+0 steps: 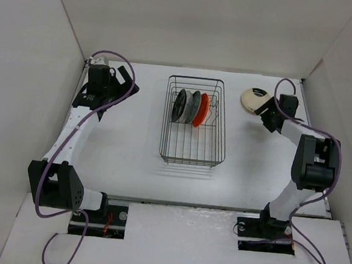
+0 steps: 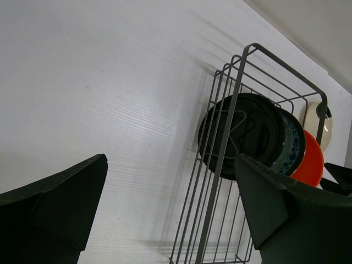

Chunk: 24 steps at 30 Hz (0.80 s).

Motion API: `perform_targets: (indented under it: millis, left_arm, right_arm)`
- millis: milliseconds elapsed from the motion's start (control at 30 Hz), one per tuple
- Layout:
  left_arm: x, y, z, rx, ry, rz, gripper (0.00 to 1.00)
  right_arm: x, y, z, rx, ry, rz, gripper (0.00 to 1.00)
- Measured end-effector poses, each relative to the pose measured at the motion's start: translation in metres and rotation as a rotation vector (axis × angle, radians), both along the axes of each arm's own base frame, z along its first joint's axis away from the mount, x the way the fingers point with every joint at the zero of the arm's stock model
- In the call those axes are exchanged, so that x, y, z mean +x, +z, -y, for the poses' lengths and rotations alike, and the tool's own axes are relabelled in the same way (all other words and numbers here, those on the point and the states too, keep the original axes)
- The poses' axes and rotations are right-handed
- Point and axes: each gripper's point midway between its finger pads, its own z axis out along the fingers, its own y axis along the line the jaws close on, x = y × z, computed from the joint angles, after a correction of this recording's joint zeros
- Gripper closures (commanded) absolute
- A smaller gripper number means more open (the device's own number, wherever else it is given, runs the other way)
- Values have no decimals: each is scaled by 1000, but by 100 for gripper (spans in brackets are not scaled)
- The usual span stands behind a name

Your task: Load the plates into the dish rack

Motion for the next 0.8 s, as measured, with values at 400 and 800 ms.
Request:
perform_targets:
  millis: [400,800]
  left_arm:
    - [-1,0,2,-7,-13,0,0]
    - [0,-2,3,-7,-15,-6,0]
  right_arm:
    - [36,-31,13,119,-59,5,28]
    - [74,-34,32,146,-93,14,43]
